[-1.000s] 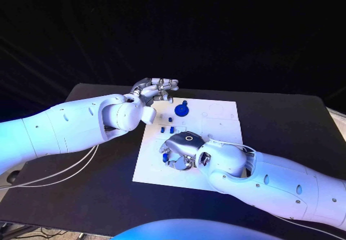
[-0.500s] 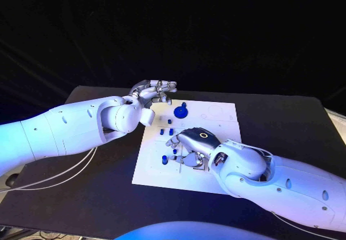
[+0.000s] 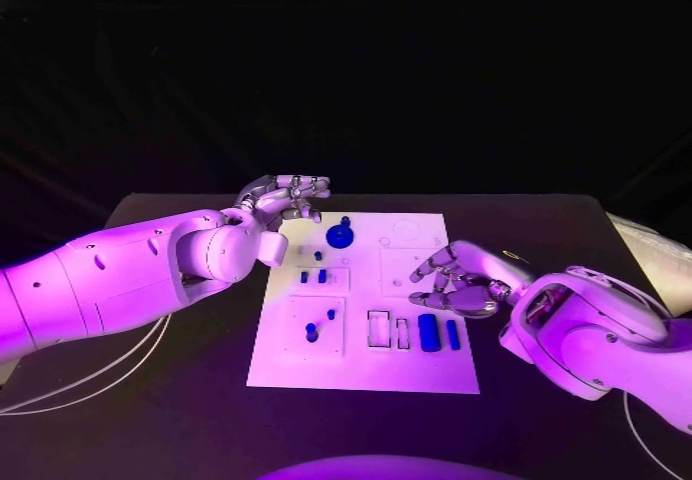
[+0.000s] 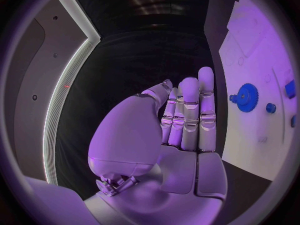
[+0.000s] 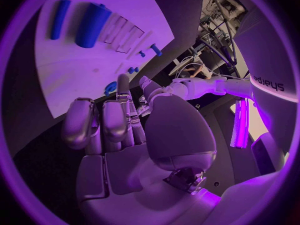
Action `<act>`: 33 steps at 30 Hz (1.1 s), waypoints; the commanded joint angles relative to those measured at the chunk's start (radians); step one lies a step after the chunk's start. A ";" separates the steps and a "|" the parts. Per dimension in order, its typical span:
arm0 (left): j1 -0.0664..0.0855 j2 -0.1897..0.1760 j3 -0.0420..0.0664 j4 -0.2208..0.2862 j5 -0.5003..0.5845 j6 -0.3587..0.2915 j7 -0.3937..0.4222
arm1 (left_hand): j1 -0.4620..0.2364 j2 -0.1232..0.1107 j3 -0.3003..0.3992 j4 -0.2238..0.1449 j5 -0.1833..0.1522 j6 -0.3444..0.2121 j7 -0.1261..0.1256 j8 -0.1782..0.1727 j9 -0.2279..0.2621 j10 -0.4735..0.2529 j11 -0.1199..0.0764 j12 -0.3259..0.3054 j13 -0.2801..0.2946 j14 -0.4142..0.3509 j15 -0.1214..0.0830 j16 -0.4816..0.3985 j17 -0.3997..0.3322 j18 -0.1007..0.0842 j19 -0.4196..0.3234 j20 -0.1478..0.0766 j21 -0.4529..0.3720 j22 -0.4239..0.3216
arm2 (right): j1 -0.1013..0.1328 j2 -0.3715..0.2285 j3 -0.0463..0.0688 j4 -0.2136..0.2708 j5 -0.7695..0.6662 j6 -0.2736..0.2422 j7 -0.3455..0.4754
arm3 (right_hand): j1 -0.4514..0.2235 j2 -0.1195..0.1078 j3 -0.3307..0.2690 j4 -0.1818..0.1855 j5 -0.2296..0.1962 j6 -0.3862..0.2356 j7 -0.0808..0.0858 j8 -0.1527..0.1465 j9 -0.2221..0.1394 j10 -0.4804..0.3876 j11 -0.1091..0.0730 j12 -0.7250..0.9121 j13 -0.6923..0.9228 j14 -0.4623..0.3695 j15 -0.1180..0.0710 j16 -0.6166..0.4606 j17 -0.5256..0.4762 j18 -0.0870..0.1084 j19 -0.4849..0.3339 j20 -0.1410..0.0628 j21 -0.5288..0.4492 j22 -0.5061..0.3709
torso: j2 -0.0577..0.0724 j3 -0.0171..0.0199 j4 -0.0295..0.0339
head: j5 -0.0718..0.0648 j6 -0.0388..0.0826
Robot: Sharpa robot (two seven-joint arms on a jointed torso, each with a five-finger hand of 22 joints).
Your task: Assemble the parts on the task board
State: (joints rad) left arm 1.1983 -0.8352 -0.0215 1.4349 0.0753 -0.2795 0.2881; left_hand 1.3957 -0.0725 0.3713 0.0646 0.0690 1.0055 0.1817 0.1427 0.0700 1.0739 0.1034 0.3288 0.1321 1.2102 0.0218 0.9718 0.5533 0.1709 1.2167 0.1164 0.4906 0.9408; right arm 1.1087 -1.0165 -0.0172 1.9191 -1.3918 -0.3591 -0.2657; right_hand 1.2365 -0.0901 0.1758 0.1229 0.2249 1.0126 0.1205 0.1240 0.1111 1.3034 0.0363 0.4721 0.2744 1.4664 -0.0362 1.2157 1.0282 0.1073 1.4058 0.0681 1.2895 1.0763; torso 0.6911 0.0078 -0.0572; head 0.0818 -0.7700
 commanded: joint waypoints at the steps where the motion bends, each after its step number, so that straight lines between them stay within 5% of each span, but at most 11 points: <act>1: -0.005 0.000 0.000 0.010 -0.001 0.013 0.005 | -0.005 0.002 -0.006 -0.001 -0.005 -0.008 0.000 0.004 -0.001 -0.010 0.001 0.004 0.001 -0.007 -0.001 -0.002 -0.002 0.011 0.003 0.004 -0.004 -0.001 | 0.001 -0.047 -0.010 0.019 0.066 0.027 -0.102 | -0.008 0.005 -0.049 0.027 0.032 0.010 -0.009 0.014 0.005 -0.045 -0.004 0.104 0.123 0.037 -0.013 0.029 0.031 -0.021 0.005 -0.007 0.020 0.029 | -0.006 0.0026 -0.0093 | -0.015 0.004; 6: -0.012 0.001 0.000 0.010 -0.001 0.014 0.004 | -0.005 0.002 -0.006 -0.001 -0.005 -0.008 0.000 0.004 -0.001 -0.010 0.001 0.004 0.001 -0.007 -0.001 -0.002 -0.002 0.011 0.003 0.004 -0.004 -0.001 | 0.000 -0.073 -0.024 0.016 -0.002 0.068 -0.163 | -0.024 0.021 -0.118 0.086 0.039 0.009 -0.005 0.031 0.014 -0.094 -0.006 0.217 0.280 0.037 -0.010 0.051 0.056 -0.024 0.008 -0.007 0.038 0.057 | -0.012 0.0055 -0.0165 | -0.017 0.000; 12: -0.018 0.006 0.000 0.008 -0.001 0.015 0.005 | -0.005 0.002 -0.006 -0.001 -0.005 -0.008 0.000 0.004 -0.001 -0.010 0.001 0.004 0.001 -0.007 -0.001 -0.002 -0.002 0.011 0.003 0.004 -0.004 -0.001 | -0.018 -0.056 -0.035 -0.003 -0.032 0.102 -0.259 | -0.033 0.045 -0.179 0.158 0.047 0.004 -0.007 0.050 0.025 -0.099 -0.005 0.316 0.426 0.037 -0.010 0.070 0.078 -0.025 0.009 -0.006 0.049 0.072 | -0.015 0.0035 -0.0093 | -0.022 -0.002; 20: -0.022 0.003 0.000 0.007 -0.001 0.013 0.004 | -0.005 0.002 -0.006 -0.001 -0.005 -0.008 0.000 0.004 -0.001 -0.010 0.001 0.004 0.001 -0.007 -0.001 -0.002 -0.002 0.011 0.003 0.004 -0.004 -0.001 | -0.034 -0.020 -0.039 -0.020 -0.035 0.122 -0.303 | -0.028 0.047 -0.208 0.165 0.048 0.001 -0.006 0.059 0.030 -0.112 -0.005 0.323 0.453 0.036 -0.009 0.072 0.077 -0.025 0.006 -0.006 0.048 0.070 | -0.014 0.0033 -0.0110 | -0.023 -0.006; 33: -0.023 0.001 0.000 0.008 -0.001 0.015 0.003 | -0.005 0.002 -0.006 -0.001 -0.005 -0.008 0.000 0.004 -0.001 -0.010 0.001 0.004 0.001 -0.007 -0.001 -0.002 -0.002 0.011 0.003 0.004 -0.004 -0.001 | -0.060 0.046 -0.041 -0.054 -0.030 0.136 -0.311 | -0.022 0.051 -0.220 0.165 0.049 0.001 -0.007 0.065 0.034 -0.109 -0.006 0.341 0.482 0.036 -0.009 0.074 0.080 -0.025 0.005 -0.006 0.049 0.071 | -0.013 0.0015 -0.0031 | -0.025 -0.013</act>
State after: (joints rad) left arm 1.1756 -0.8346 -0.0223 1.4416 0.0752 -0.2793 0.2870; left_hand 1.3957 -0.0726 0.3713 0.0646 0.0690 1.0055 0.1817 0.1426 0.0700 1.0739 0.1034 0.3288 0.1318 1.2101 0.0218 0.9717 0.5526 0.1708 1.2167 0.1164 0.4907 0.9406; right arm 1.0512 -0.9738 -0.0579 1.8662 -1.4116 -0.2440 -0.5602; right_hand 1.2083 -0.0448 -0.0373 0.2869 0.2693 1.0200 0.1156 0.1855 0.1437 1.1944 0.0315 0.8093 0.7540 1.4664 -0.0434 1.2852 1.1075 0.0917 1.4110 0.0628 1.3327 1.1468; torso 0.6778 0.0103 -0.0627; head 0.0566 -0.7802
